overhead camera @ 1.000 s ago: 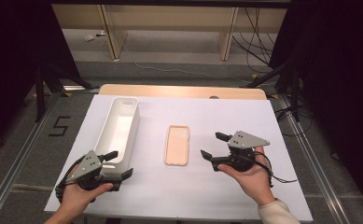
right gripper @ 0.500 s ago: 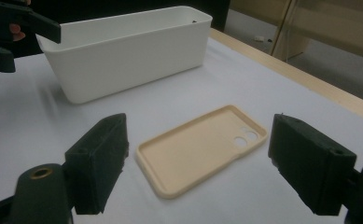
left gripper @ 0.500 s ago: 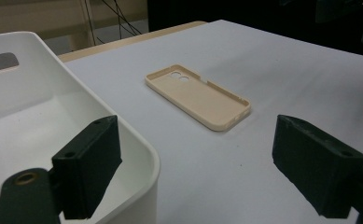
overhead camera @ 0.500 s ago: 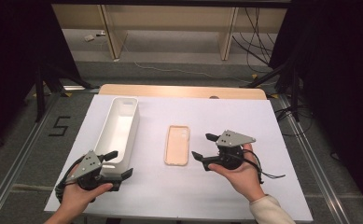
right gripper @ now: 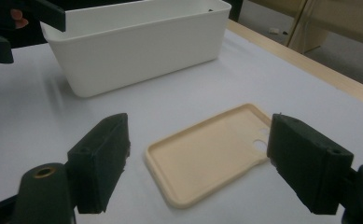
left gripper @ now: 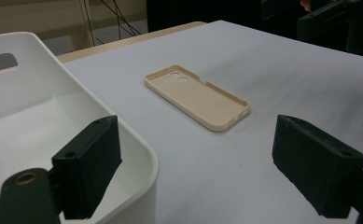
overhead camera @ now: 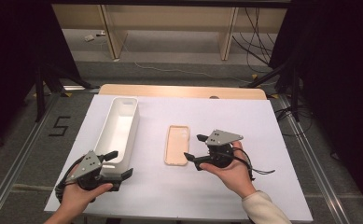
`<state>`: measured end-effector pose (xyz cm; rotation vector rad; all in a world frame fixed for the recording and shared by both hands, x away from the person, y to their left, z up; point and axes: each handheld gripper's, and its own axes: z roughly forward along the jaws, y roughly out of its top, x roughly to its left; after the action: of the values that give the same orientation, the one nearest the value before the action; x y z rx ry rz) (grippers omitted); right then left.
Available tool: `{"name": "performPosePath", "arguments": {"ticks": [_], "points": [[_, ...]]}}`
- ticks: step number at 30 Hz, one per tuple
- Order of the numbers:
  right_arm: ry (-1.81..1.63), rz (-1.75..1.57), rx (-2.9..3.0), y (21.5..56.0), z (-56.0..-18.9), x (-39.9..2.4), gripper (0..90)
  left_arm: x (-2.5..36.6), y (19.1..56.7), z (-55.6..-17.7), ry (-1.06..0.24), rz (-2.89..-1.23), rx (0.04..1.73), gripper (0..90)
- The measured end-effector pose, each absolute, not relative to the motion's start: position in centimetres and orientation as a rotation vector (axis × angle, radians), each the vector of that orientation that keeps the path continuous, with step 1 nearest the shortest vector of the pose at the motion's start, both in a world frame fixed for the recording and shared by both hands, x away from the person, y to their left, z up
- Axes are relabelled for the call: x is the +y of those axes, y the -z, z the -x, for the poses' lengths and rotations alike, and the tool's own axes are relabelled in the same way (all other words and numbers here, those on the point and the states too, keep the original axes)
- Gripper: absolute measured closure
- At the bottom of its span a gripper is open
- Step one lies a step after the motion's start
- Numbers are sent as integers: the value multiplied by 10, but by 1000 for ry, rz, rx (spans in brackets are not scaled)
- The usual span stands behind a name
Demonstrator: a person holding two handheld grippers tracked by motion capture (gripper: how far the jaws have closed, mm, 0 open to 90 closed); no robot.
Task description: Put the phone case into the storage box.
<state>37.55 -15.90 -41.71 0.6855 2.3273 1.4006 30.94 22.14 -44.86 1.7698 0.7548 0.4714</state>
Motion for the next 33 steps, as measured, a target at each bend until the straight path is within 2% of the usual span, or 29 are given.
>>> {"name": "performPosePath", "arguments": {"ticks": [10, 33], "points": [[-1379, -660, 2369, 421, -380, -146, 226, 222, 448, -309, -471, -1770, 753, 150], [-1226, -593, 2559, 447, -396, -117, 317, 222, 448, -310, -467, -1768, 741, 149]]}}
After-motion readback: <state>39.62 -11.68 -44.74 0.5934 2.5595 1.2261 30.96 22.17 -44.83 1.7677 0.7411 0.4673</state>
